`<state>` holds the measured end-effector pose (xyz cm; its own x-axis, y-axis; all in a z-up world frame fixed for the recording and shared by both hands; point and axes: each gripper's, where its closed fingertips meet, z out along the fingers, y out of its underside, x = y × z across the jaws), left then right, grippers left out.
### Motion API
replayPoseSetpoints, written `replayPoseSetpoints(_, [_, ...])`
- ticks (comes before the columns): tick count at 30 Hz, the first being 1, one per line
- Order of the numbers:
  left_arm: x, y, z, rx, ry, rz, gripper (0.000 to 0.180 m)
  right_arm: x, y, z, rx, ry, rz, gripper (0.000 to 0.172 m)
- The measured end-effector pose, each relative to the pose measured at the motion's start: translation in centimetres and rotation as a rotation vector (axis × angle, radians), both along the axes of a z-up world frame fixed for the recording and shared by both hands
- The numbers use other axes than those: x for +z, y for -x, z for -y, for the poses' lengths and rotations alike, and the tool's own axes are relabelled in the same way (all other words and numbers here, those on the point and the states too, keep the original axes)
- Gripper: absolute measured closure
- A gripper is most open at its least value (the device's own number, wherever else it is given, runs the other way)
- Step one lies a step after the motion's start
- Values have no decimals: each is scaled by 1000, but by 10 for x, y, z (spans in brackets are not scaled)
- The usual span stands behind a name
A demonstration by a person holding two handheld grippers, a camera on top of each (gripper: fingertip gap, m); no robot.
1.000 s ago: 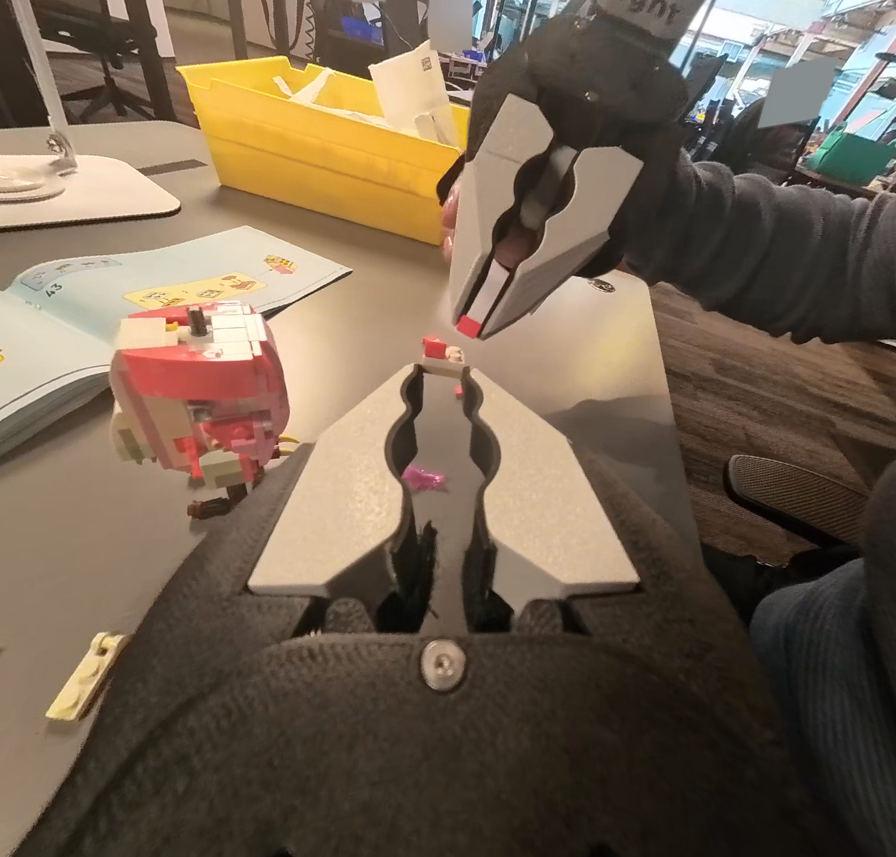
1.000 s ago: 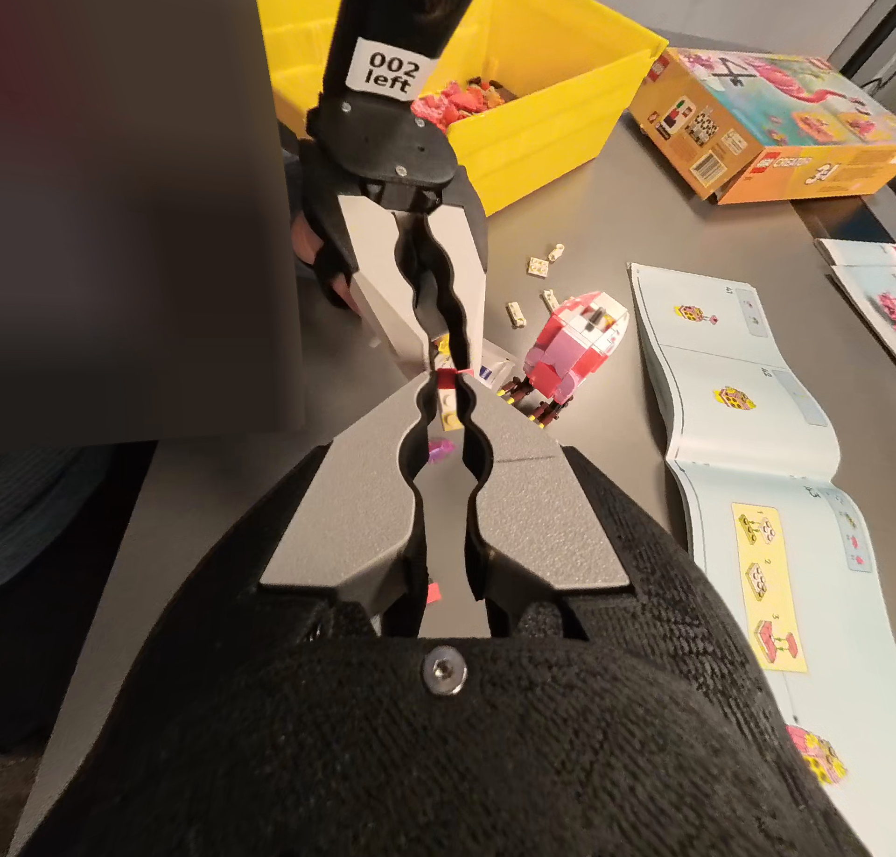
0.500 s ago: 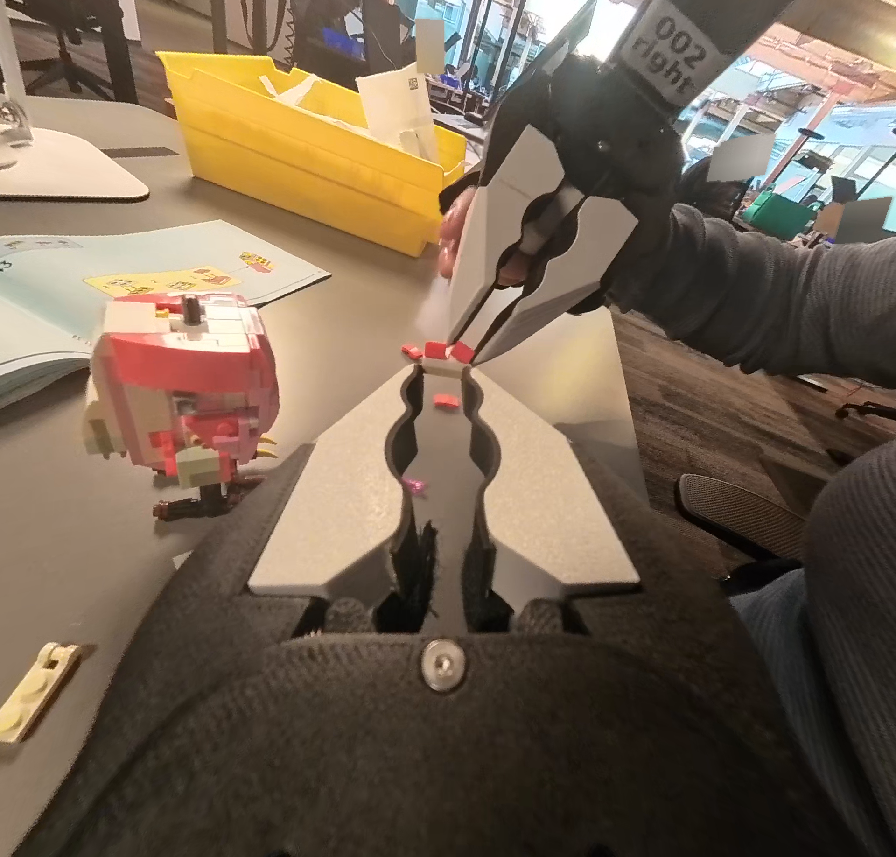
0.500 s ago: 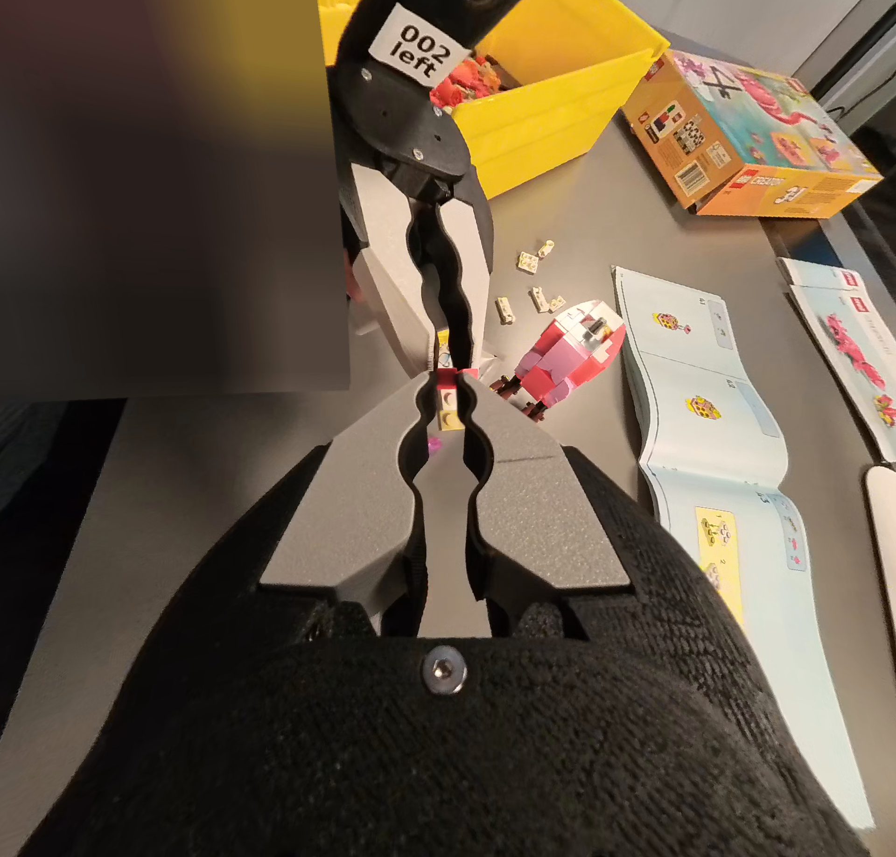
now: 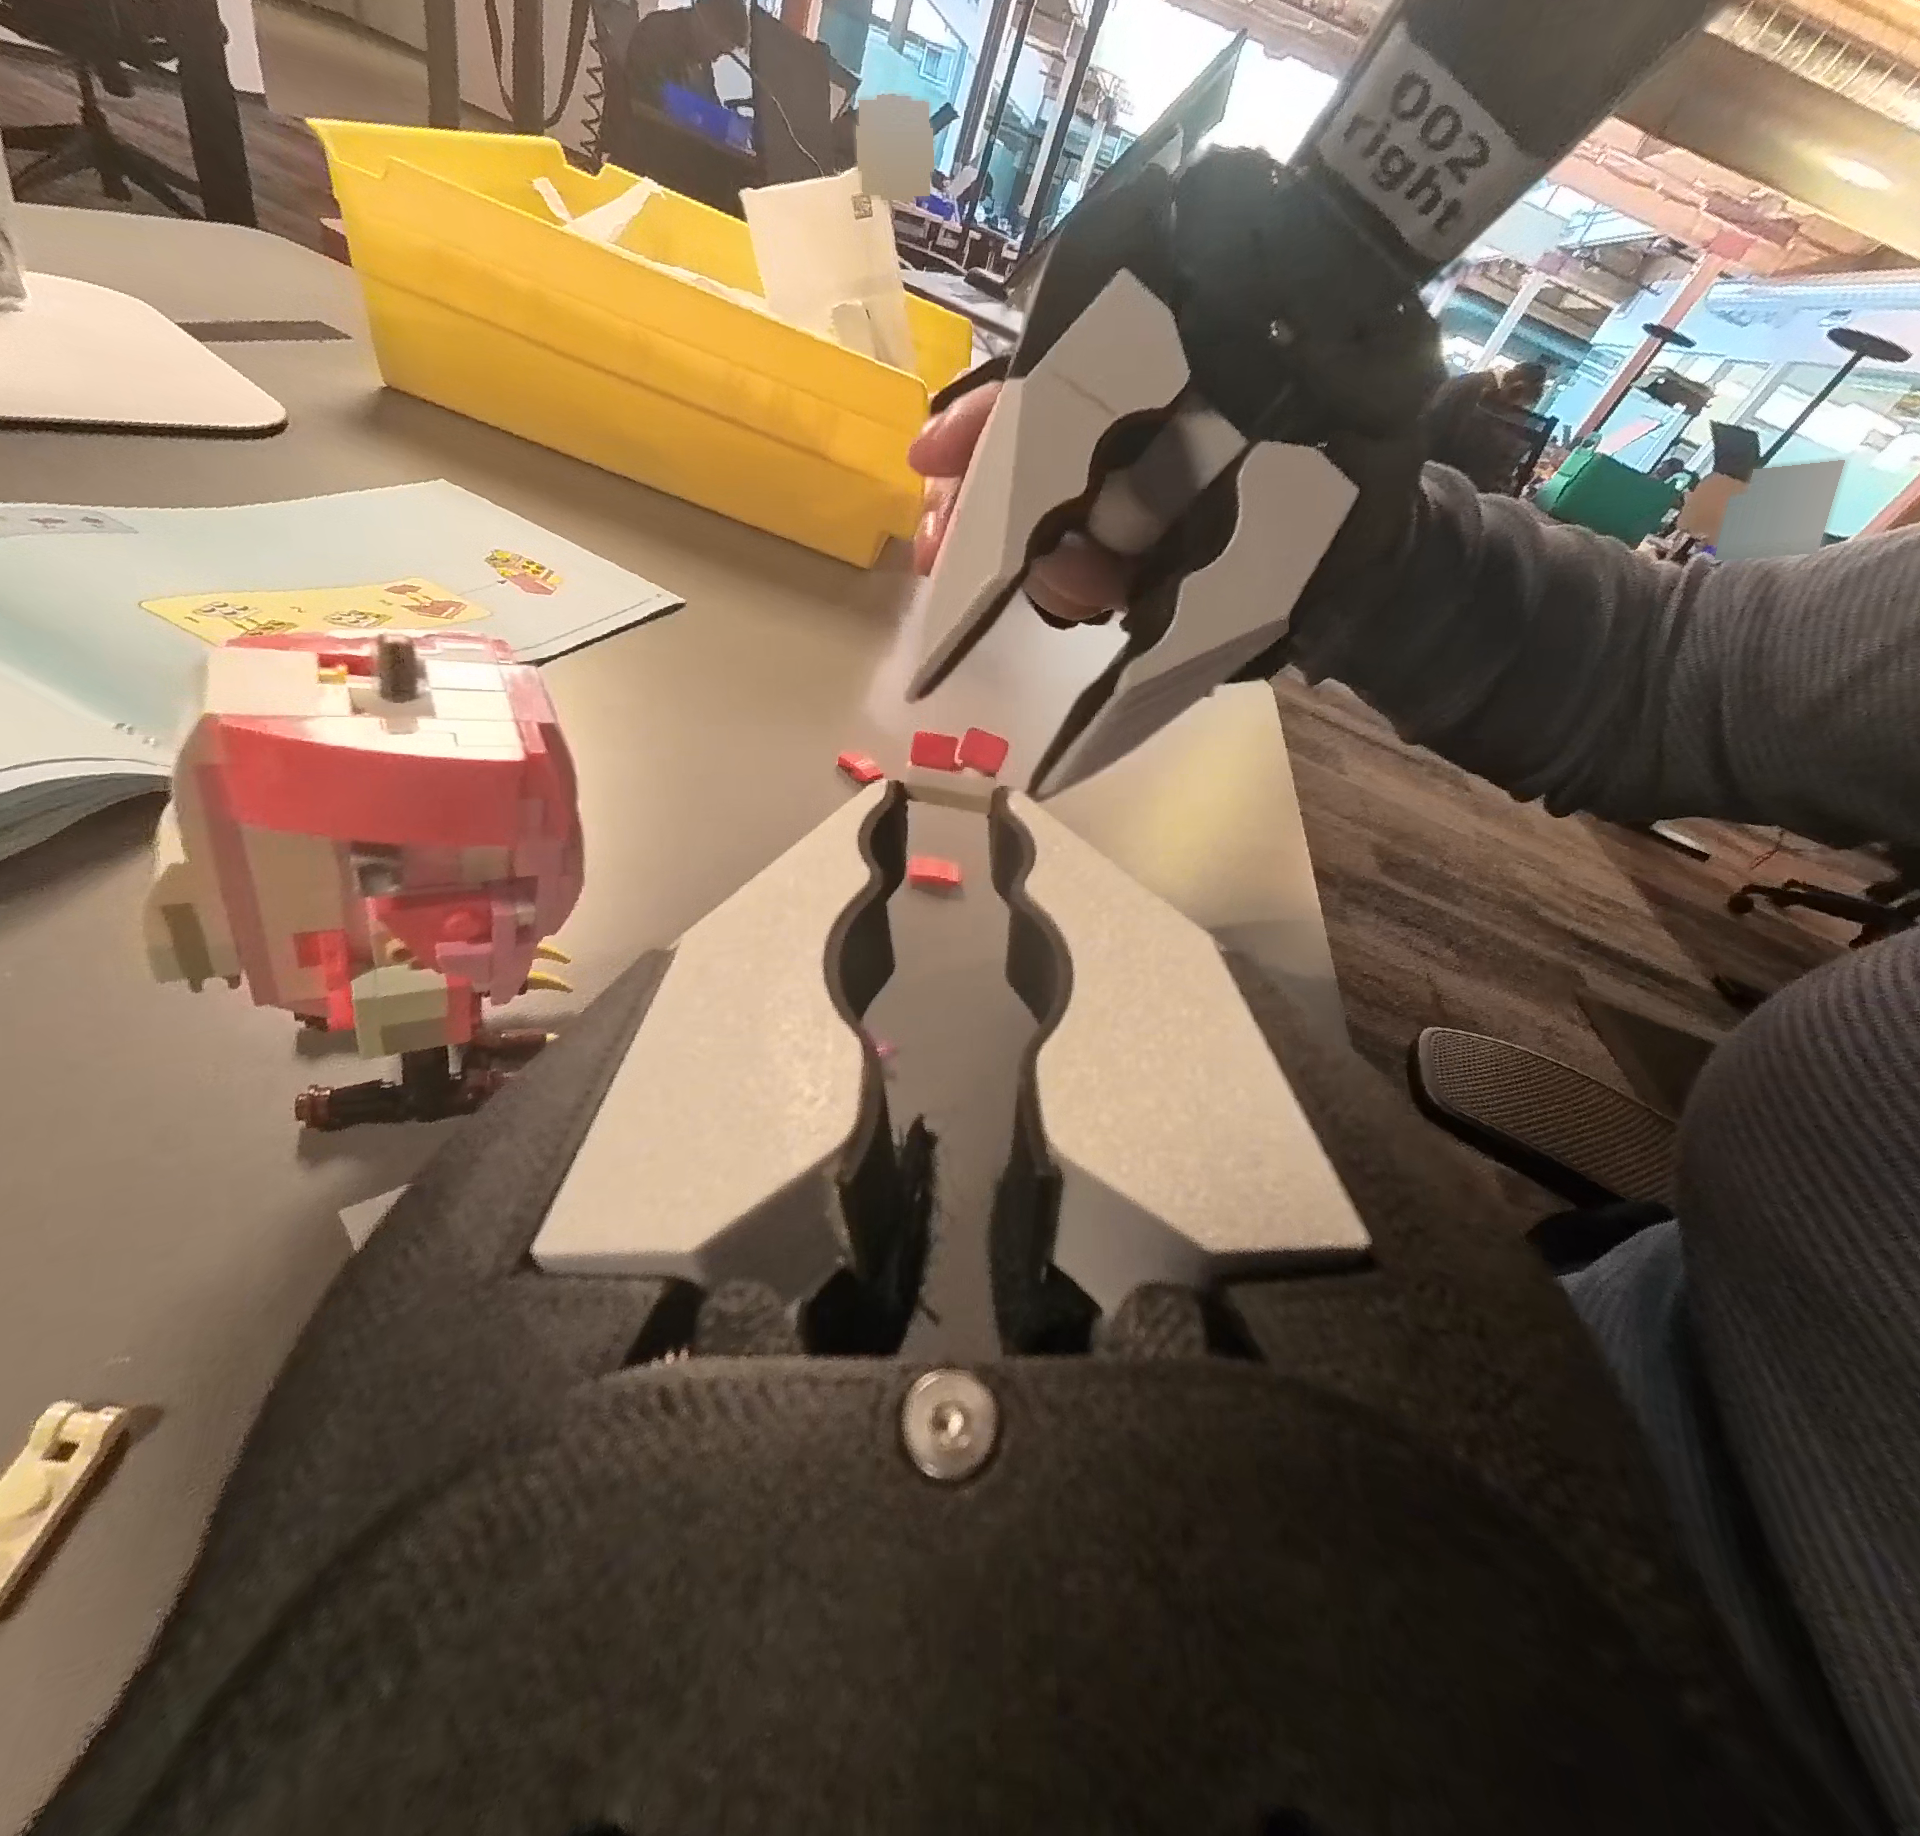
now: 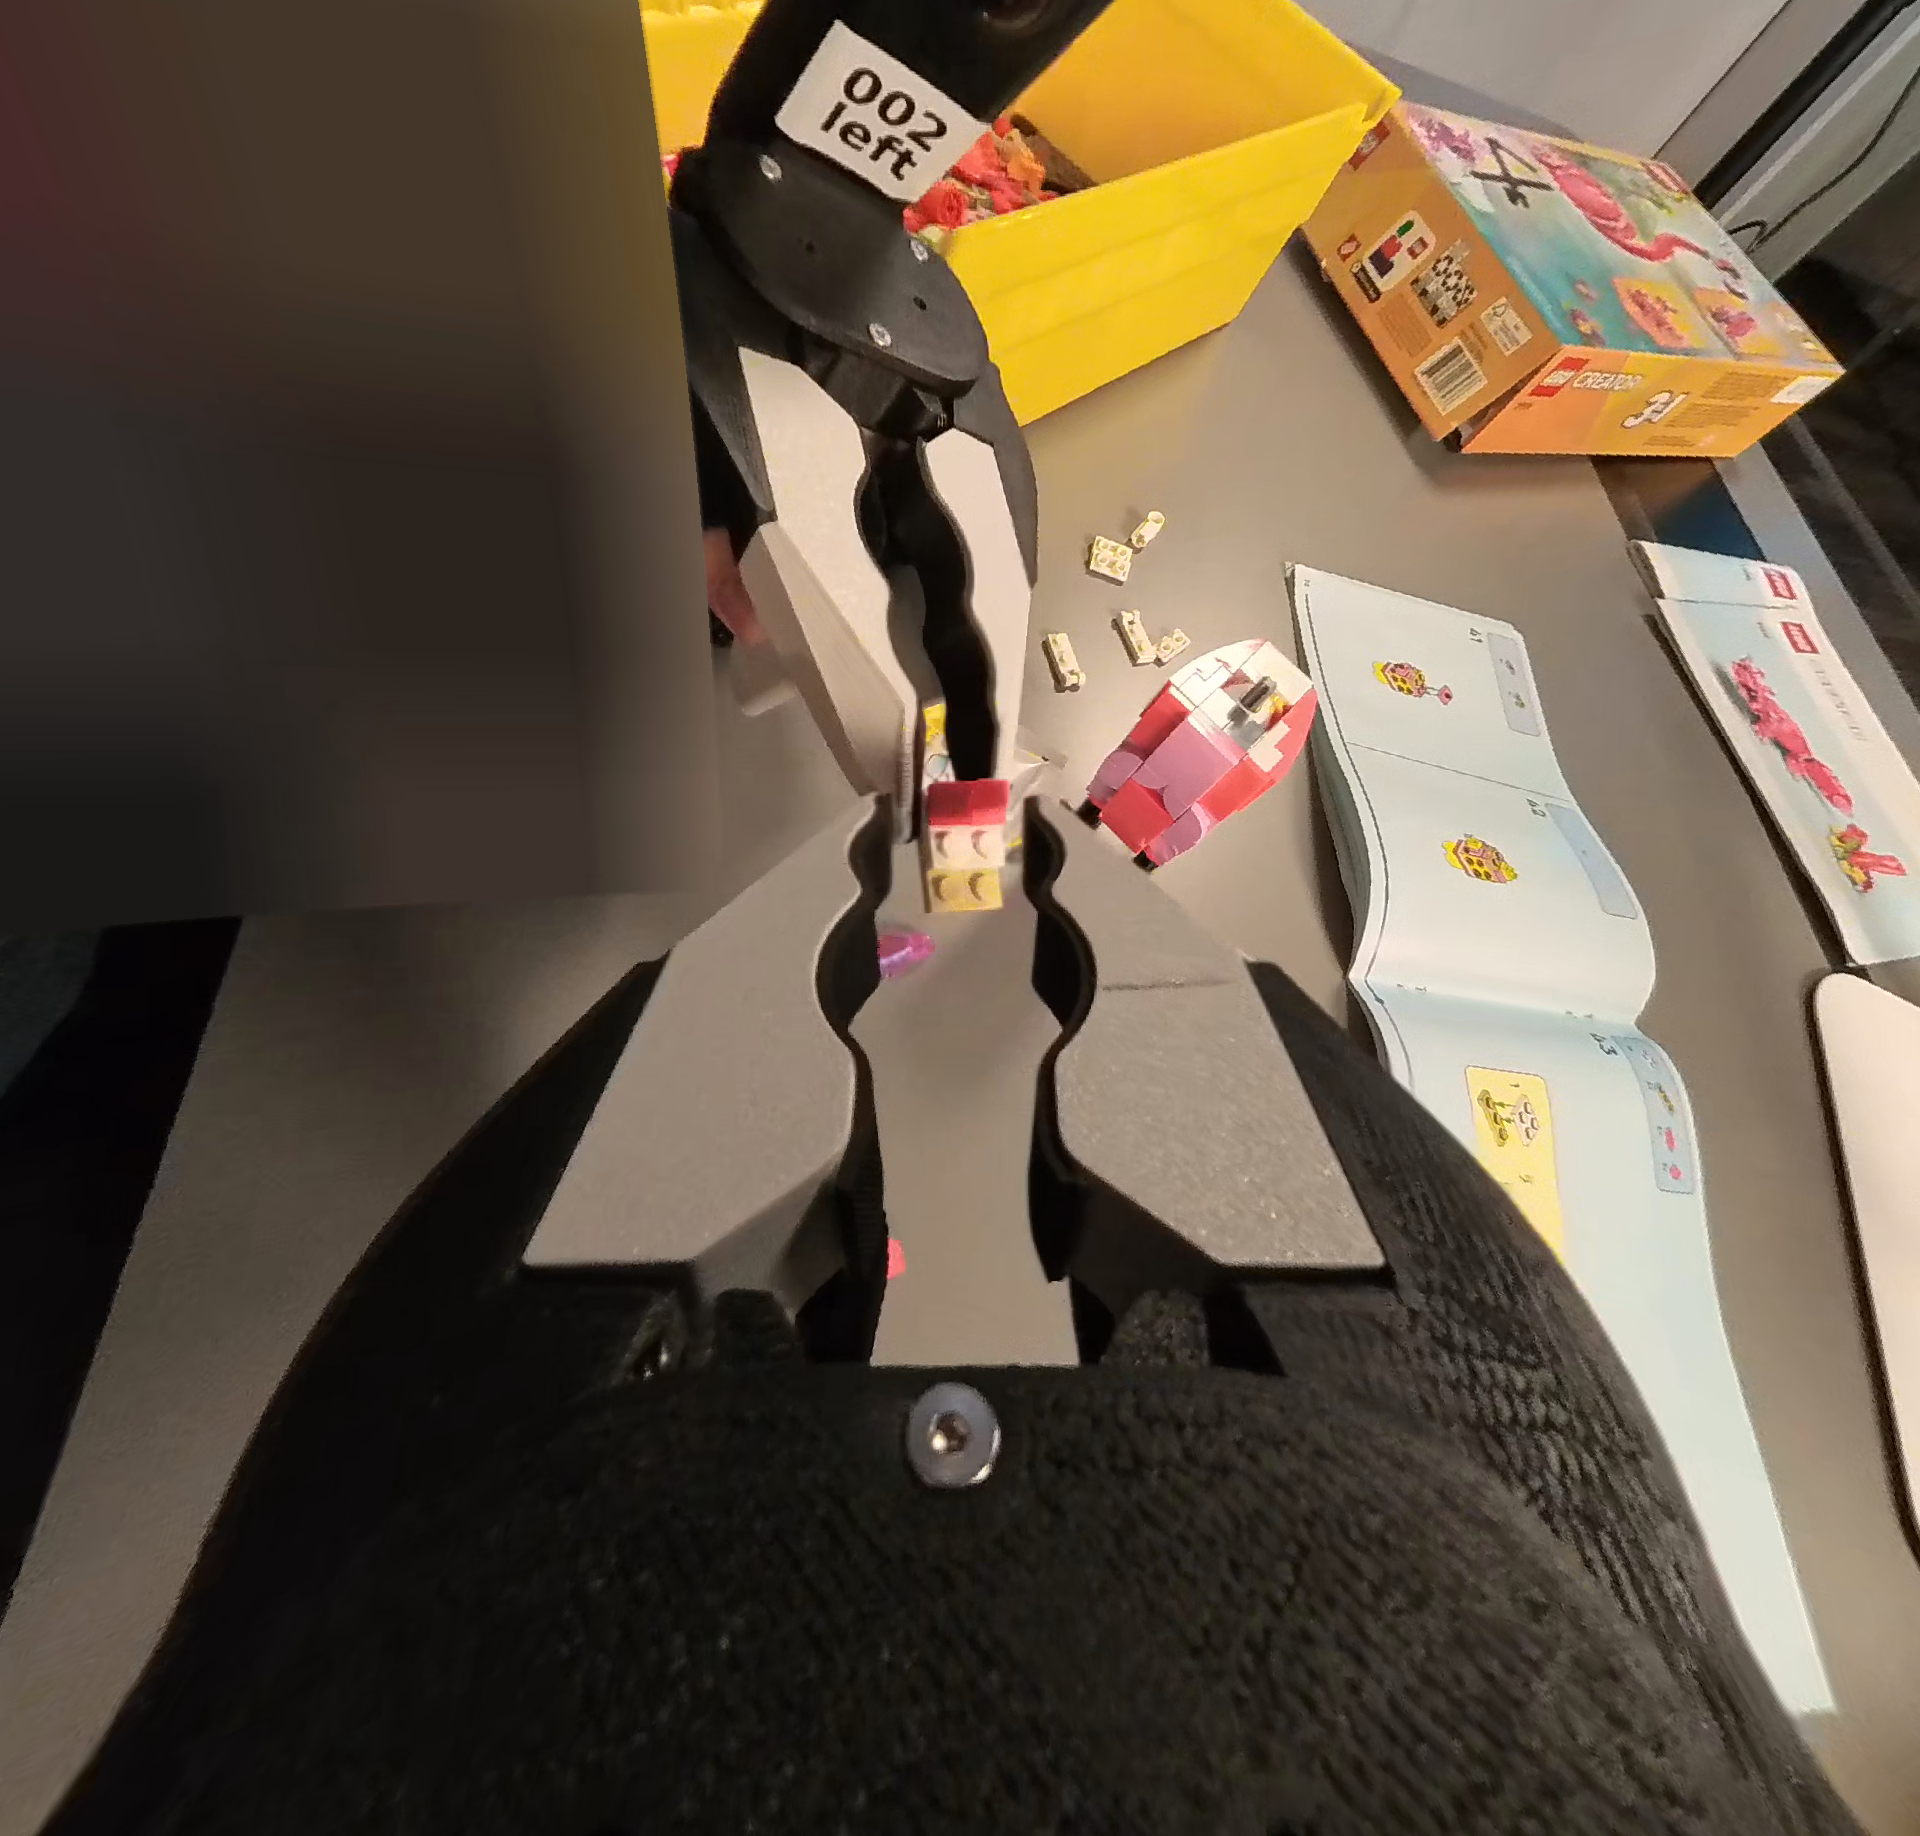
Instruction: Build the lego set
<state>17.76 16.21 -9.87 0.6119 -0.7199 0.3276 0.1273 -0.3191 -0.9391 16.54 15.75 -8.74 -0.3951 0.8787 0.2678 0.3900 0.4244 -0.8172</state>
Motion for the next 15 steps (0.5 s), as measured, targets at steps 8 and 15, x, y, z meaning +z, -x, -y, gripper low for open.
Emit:
replayPoseSetpoints(8, [4,1,1,-25,37,84,166,0,3,1,-31,-492,-164,118])
replayPoseSetpoints(15, [4,-2,3,-60,70,133,166,-2,10,6,-87,-822,-290,133])
